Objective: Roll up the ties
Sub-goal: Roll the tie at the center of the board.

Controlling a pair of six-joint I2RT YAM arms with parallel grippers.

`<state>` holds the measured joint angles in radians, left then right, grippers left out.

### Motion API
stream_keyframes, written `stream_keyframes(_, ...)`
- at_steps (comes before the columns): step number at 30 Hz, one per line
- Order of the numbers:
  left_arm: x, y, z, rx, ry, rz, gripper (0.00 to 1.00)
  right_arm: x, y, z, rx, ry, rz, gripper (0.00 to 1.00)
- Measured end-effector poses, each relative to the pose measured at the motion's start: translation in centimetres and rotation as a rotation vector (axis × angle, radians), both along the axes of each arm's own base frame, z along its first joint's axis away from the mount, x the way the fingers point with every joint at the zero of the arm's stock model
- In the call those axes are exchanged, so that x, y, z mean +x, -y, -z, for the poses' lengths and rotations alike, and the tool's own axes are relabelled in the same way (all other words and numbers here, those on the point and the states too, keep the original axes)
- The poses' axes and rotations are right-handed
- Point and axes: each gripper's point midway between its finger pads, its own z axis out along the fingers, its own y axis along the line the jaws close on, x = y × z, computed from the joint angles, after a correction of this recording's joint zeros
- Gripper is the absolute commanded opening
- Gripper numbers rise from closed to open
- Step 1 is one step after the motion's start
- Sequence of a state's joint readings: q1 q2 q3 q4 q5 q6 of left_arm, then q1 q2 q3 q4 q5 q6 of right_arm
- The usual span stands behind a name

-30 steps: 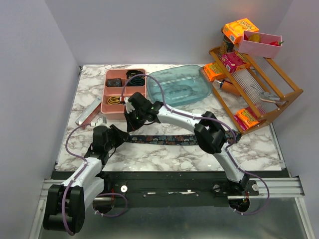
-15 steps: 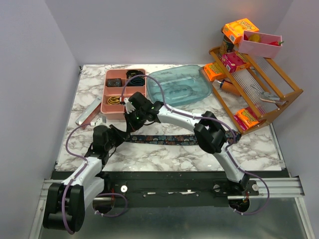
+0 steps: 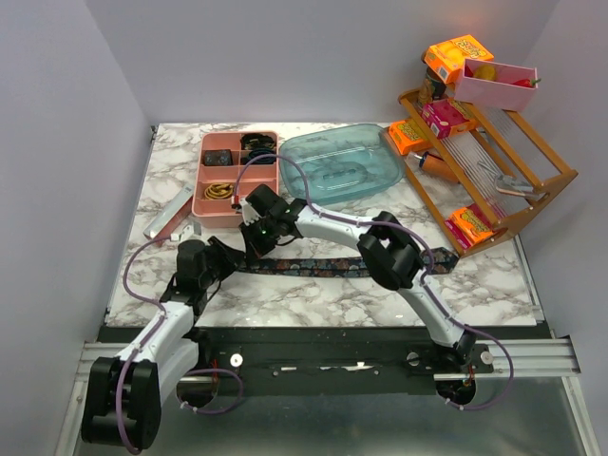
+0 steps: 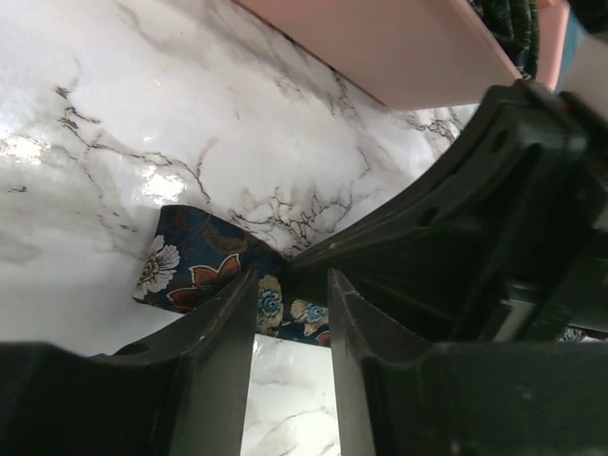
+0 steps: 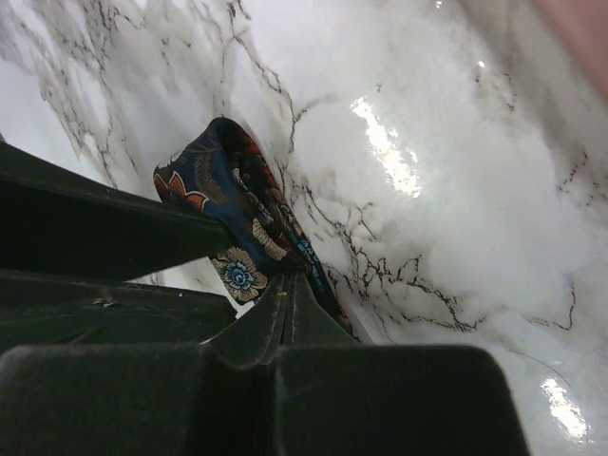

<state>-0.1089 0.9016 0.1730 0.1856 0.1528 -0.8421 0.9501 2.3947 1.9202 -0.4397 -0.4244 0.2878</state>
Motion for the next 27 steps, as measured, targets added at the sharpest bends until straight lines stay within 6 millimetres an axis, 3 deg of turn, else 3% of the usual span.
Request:
stream_keyframes(8, 0.9, -0.4, -2.6, 0.024, 0.055, -0.012, 0.55, 0.1, -0.5, -0.1, 0.004, -0.003, -0.007, 0.01)
stream_keyframes(14, 1.0, -1.8, -3.9, 0.089, 0.058, -0.066, 0.58, 0.0, -0.5, -0.1, 0.002, -0.005, -0.007, 0.01)
stream_keyframes(20, 0.2, -3.3, -2.2, 0.130, -0.035, -0.124, 0.66, 0.1, -0.7, -0.1, 0.005, -0.007, -0.009, 0.01)
stream_keyframes(27, -0.5, -3.8, 0.0, 0.118, -0.115, -0.155, 0.66, 0.1, -0.7, -0.1, 0.007, -0.008, -0.012, 0.01)
